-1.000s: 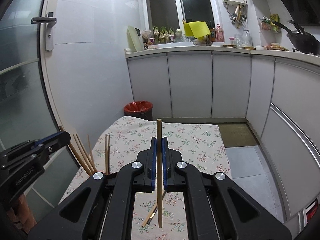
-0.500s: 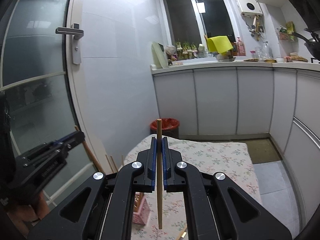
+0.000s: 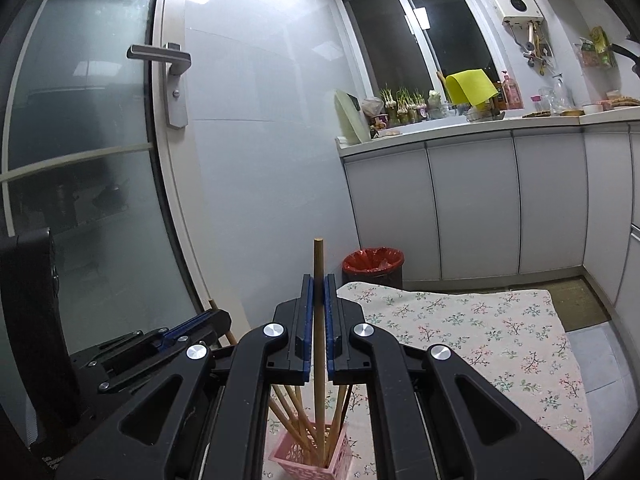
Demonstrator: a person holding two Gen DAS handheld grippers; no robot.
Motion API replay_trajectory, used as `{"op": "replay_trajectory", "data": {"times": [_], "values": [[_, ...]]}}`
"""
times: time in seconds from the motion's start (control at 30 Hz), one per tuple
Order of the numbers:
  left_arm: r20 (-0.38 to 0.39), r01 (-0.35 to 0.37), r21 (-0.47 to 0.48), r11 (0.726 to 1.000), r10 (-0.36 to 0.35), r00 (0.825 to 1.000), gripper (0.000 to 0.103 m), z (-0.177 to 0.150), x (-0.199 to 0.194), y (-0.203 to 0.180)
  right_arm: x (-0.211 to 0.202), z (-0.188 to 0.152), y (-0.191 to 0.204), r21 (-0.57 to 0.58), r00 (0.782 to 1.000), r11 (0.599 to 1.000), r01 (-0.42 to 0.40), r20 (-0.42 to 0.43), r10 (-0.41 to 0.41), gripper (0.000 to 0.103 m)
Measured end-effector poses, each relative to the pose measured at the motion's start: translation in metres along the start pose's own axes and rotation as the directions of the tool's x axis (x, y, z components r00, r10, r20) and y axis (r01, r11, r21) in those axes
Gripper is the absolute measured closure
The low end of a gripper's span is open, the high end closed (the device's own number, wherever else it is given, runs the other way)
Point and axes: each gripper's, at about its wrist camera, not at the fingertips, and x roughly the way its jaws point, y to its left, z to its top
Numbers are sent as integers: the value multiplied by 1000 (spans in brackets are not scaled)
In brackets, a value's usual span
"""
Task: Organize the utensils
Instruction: 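Lower the chopstick into the pink basket and open the left tool, then move the left tool back toward the last chopstick on the cloth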
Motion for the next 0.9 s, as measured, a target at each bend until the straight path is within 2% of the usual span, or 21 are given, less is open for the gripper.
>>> {"op": "replay_trajectory", "data": {"times": [0.23, 0.5, 0.63, 0.67, 0.73, 0.8, 0.87, 0.9], "values": [[-12, -18, -5, 1000, 18, 1000, 98, -12, 20, 4, 28, -21, -5, -2, 996, 999, 42, -74, -42, 99], [-36, -14, -20, 1000, 13, 999, 97, -18, 29, 5, 34, -27, -9, 10, 993, 999, 48, -110, -47, 98], [-41, -17, -31, 999, 15, 999, 96, -17, 28, 5, 32, -25, -9, 14, 993, 999, 47, -107, -45, 90], [-41, -17, -33, 999, 16, 999, 94, -16, 27, 5, 30, -24, -9, 16, 994, 999, 47, -103, -45, 85], [-33, -18, -41, 999, 17, 999, 74, -15, 23, 5, 26, -21, -9, 21, 995, 999, 45, -93, -43, 81], [-24, -23, -49, 999, 22, 999, 67, -13, 19, 5, 20, -18, -10, 26, 996, 999, 46, -83, -44, 78], [-25, -25, -54, 998, 23, 999, 66, -11, 16, 6, 13, -14, -12, 33, 996, 998, 54, -74, -51, 69], [-30, -30, -57, 998, 29, 999, 62, -9, 13, 6, 8, -11, -14, 37, 996, 997, 61, -70, -59, 67]]}}
